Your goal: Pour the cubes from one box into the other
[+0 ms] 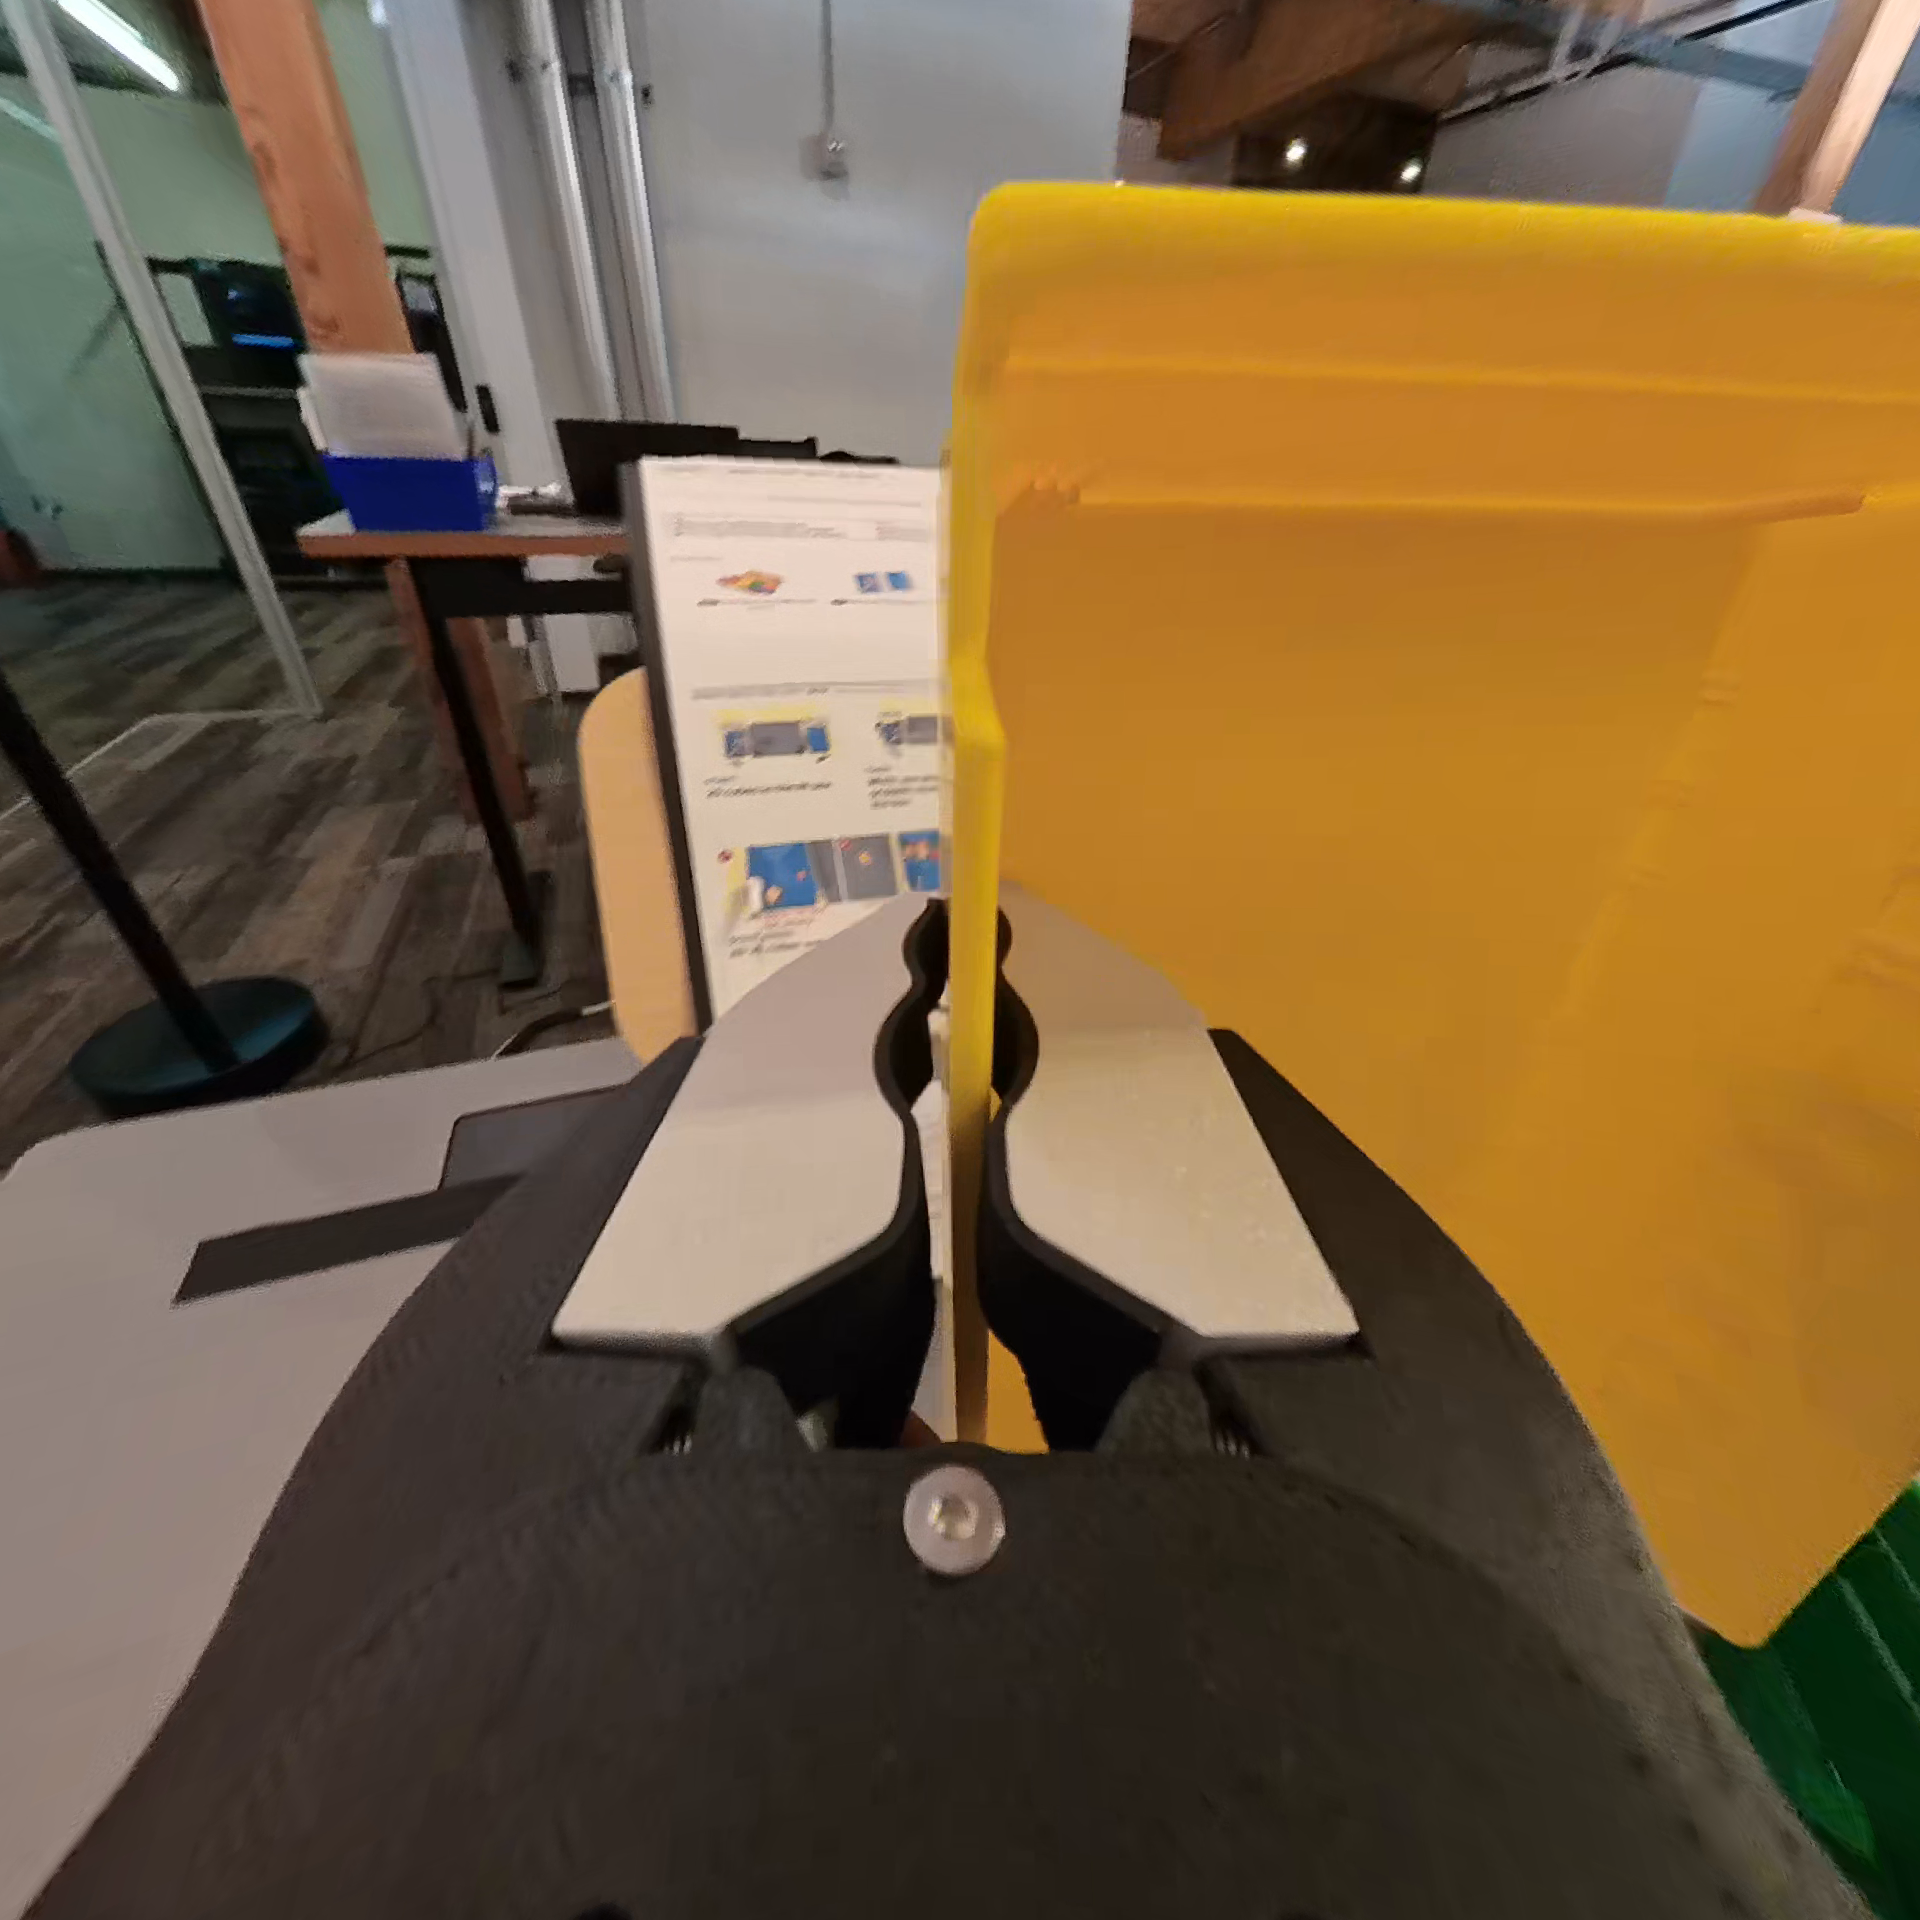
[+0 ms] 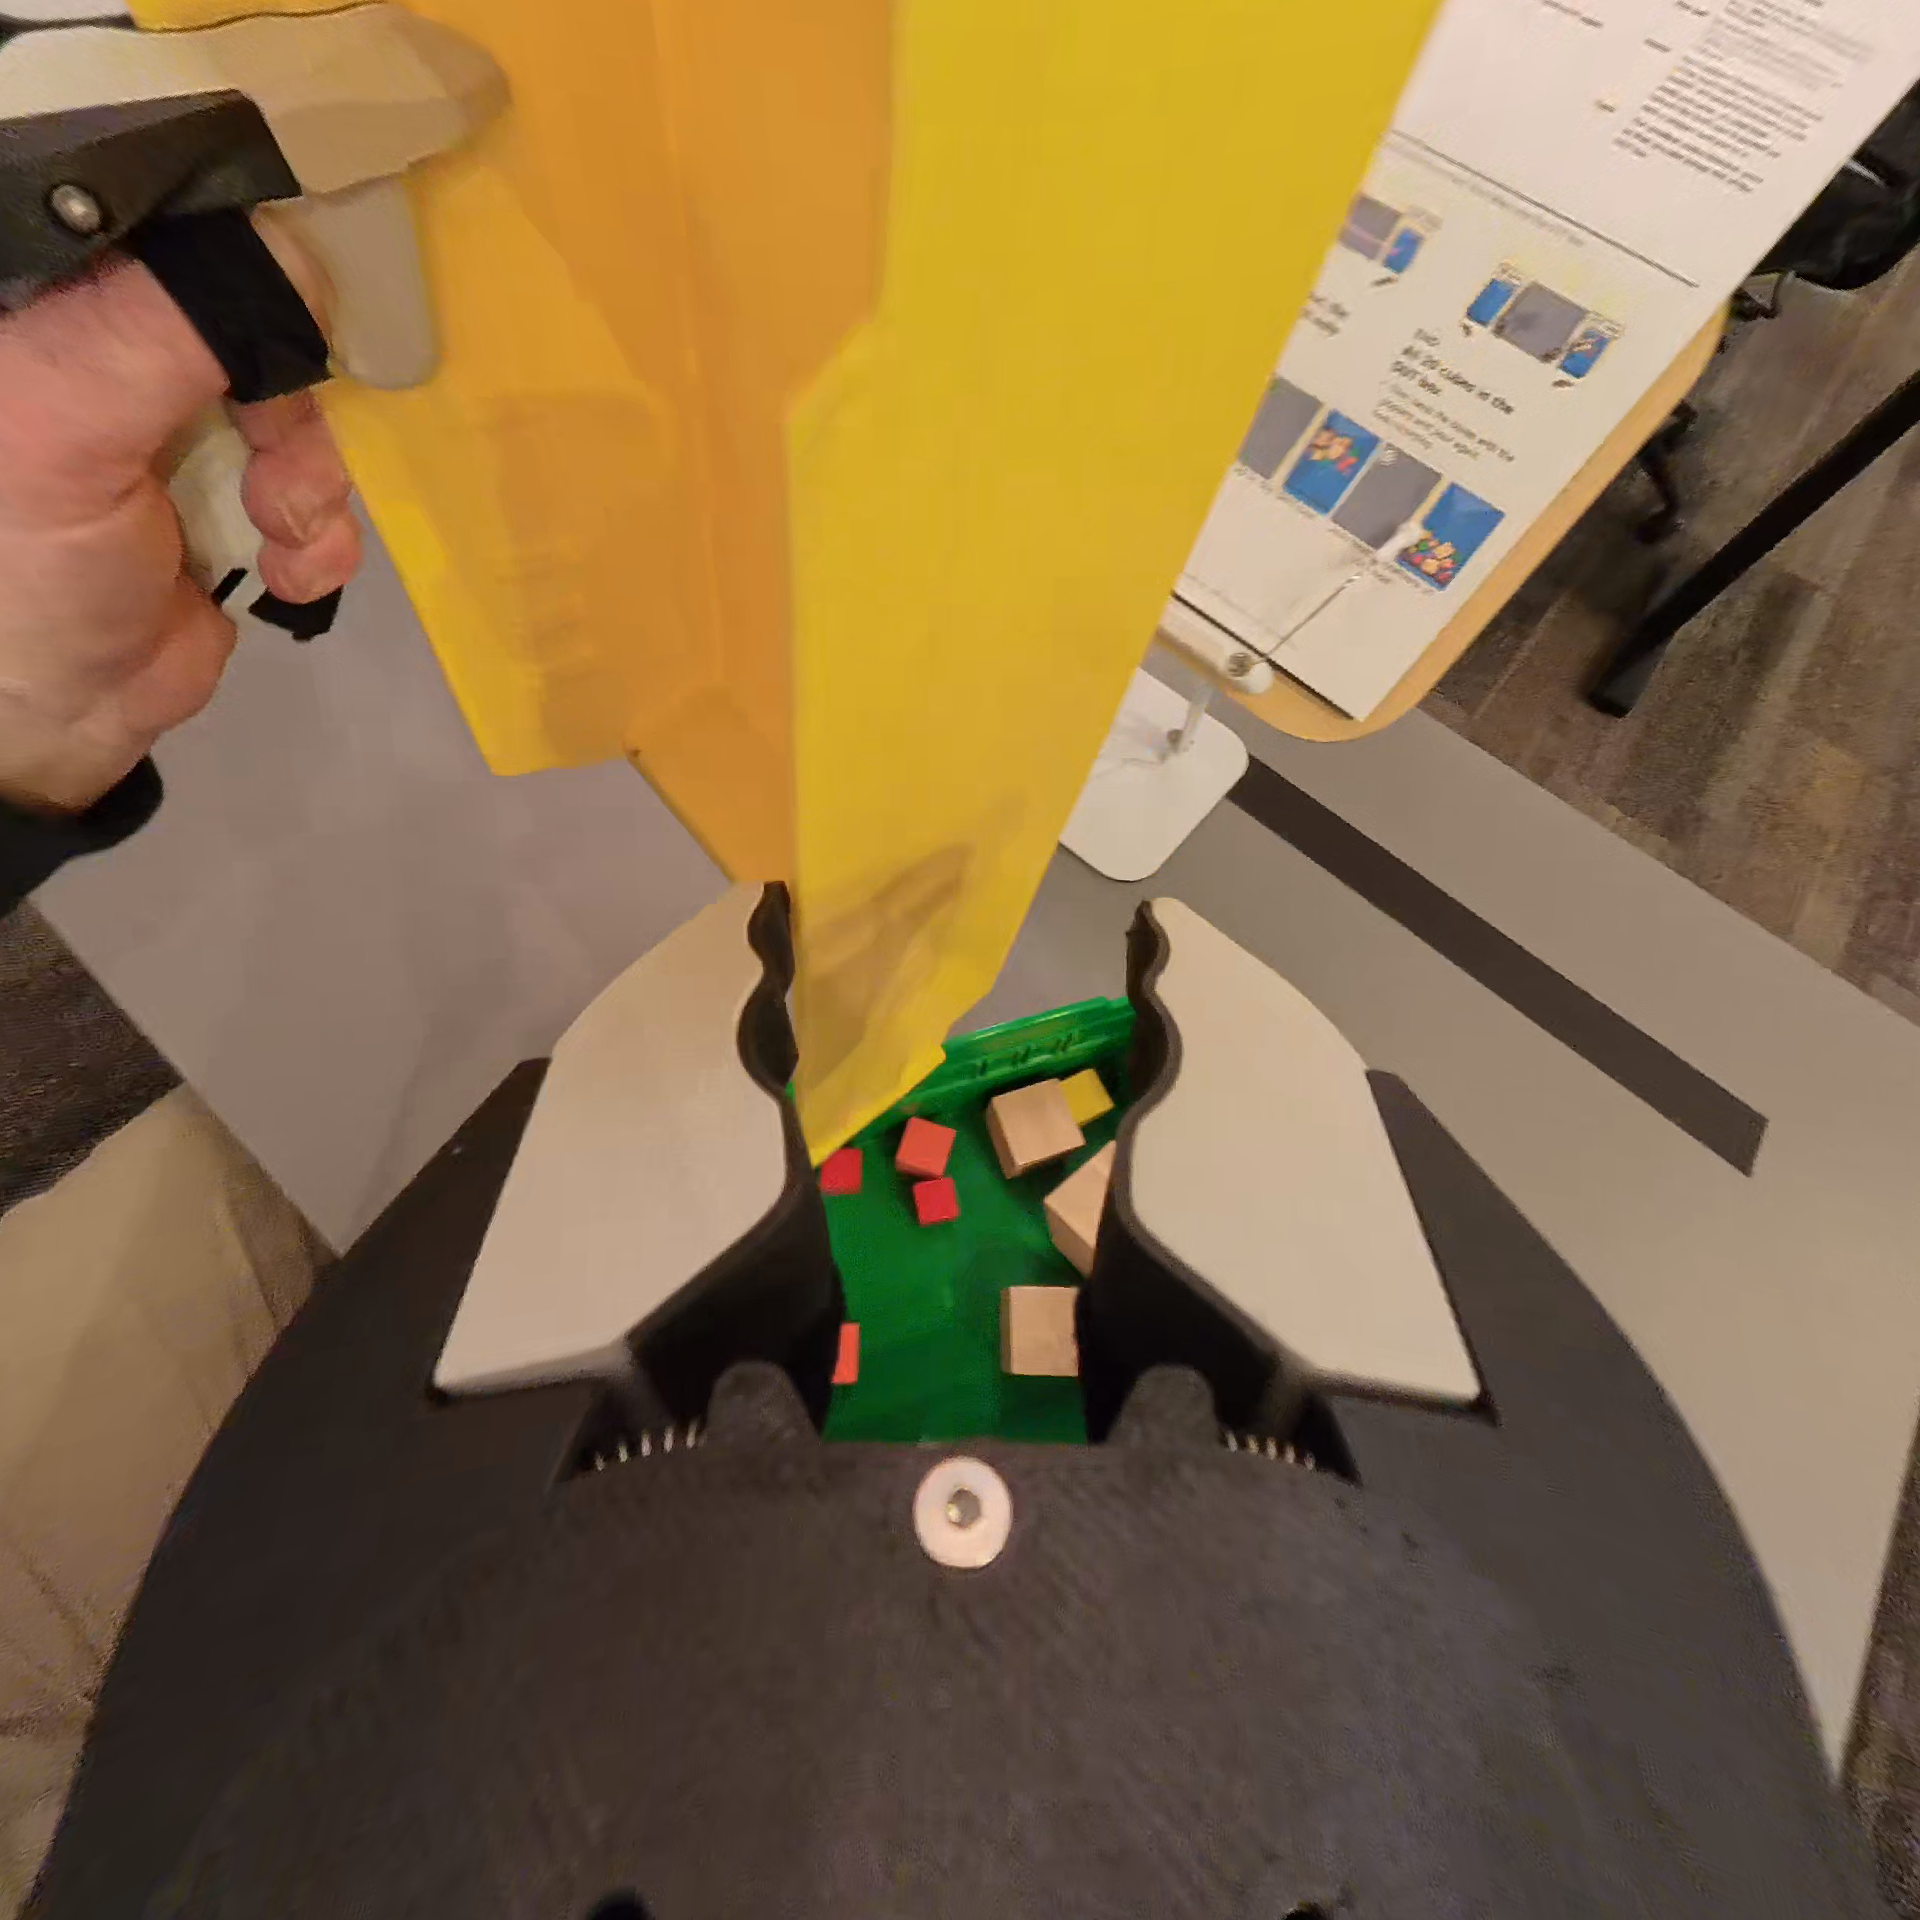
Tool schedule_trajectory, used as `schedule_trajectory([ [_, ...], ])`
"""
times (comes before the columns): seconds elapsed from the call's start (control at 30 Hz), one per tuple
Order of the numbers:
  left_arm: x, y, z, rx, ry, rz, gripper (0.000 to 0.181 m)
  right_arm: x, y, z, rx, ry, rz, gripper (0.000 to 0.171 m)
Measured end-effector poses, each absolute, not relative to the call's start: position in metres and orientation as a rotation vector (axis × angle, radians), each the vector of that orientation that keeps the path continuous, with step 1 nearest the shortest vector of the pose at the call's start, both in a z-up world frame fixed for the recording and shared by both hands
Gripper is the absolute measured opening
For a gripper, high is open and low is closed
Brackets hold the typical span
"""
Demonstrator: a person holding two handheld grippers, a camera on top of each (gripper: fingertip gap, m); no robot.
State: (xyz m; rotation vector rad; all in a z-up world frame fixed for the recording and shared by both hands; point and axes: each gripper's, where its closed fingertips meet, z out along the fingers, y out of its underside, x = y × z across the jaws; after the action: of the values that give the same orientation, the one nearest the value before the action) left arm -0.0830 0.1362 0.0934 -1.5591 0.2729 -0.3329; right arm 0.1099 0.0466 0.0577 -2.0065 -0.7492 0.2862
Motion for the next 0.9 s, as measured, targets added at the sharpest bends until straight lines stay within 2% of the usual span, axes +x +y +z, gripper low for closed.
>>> schedule_trajectory([
  [0.03, -0.097, 0.133, 0.089, -1.578, 0.257, -0.331, 0.003, 0.108, 0.038, 0.056, -1.997, -0.753, 0.290, 0.057],
  [0.27, -0.206, 0.109, 0.046, -1.761, 0.148, -0.186, 0.004, 0.108, -0.047, 0.018, -1.990, -0.816, 0.365, 0.054],
  [0.4, -0.271, 0.097, 0.007, -1.902, 0.103, -0.060, 0.004, 0.099, -0.106, -0.027, -2.049, -0.954, 0.486, 0.052],
  [0.6, -0.370, 0.084, -0.078, -2.191, -0.054, 0.021, 0.004, 0.075, -0.196, -0.097, -2.107, -1.205, 0.669, 0.045],
  [0.67, -0.391, 0.084, -0.096, -2.194, -0.149, -0.085, 0.004, 0.067, -0.226, -0.118, -2.117, -1.318, 0.709, 0.043],
  [0.83, -0.434, 0.087, -0.125, -2.295, -0.176, -0.003, 0.004, 0.057, -0.294, -0.173, -2.149, -1.647, 0.713, 0.041],
  [0.9, -0.442, 0.088, -0.142, -2.402, -0.120, 0.049, 0.004, 0.070, -0.304, -0.210, -2.241, -1.746, 0.560, 0.031],
])
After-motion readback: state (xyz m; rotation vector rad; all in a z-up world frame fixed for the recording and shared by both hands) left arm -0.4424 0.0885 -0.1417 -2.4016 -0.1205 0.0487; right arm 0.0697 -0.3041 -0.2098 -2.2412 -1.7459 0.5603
